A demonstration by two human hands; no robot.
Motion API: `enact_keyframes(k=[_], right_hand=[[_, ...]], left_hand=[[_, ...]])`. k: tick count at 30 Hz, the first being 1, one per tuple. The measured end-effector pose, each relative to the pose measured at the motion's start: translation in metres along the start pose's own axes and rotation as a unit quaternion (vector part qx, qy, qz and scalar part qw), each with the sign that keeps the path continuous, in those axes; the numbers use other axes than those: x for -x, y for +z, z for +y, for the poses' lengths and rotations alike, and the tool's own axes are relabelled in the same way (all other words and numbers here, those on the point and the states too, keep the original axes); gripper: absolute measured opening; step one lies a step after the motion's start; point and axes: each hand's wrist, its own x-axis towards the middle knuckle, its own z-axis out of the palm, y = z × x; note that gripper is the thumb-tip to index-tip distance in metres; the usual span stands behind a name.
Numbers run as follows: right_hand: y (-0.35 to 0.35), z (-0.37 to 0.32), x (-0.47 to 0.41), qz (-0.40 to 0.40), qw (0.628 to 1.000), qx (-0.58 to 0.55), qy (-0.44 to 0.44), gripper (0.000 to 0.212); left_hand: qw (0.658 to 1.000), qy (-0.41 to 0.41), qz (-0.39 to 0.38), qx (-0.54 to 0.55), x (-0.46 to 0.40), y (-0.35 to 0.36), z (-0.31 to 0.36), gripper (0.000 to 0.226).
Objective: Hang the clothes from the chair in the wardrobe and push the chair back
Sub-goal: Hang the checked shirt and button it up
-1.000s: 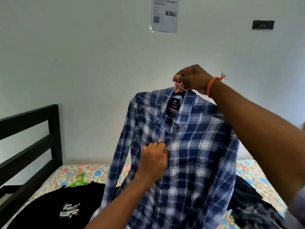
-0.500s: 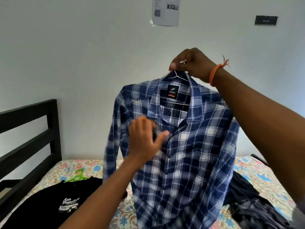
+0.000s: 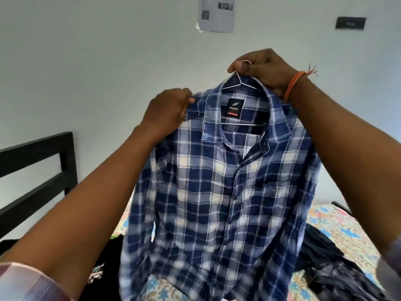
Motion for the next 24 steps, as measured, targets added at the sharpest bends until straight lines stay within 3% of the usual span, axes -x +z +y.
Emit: enact_keyframes(k=[2, 4, 6, 10, 15, 18, 21, 24], right_hand=[[-0.001, 0.005, -0.001, 0.024, 0.999, 0.034, 0.001, 0.025], [0.001, 0.013, 0.004, 0.064, 0.995, 0.071, 0.002, 0.052], [-0.001, 0.023, 0.019, 0.097, 0.988, 0.122, 0.011, 0.064], [-0.014, 0.065, 0.069, 0.074, 0.932, 0.352, 0.032, 0.067], [-0.005, 0.132, 0.106, 0.151, 0.888, 0.435, 0.012, 0.047], [0.002, 0.148, 0.094, 0.171, 0.878, 0.447, -0.002, 0.049], [0.013, 0.161, 0.08, 0.145, 0.876, 0.459, 0.025, 0.044], [0.036, 0.181, 0.066, 0.018, 0.893, 0.44, 0.092, 0.041]], left_hand=[[1.0, -0.005, 0.022, -0.009, -0.005, 0.001, 0.001, 0.025], [0.999, -0.004, 0.031, -0.018, -0.005, 0.003, 0.0, 0.025], [1.0, -0.01, 0.025, -0.013, -0.003, 0.008, -0.005, 0.024], [0.996, -0.069, 0.028, 0.042, 0.006, 0.019, -0.03, 0.025], [0.989, -0.103, -0.022, 0.103, 0.017, 0.035, -0.05, 0.025], [0.98, -0.129, -0.046, 0.147, 0.035, 0.047, -0.056, 0.027], [0.95, -0.181, -0.192, 0.167, 0.07, 0.067, -0.053, 0.047], [0.873, -0.224, -0.358, 0.246, 0.12, 0.092, -0.038, 0.05]])
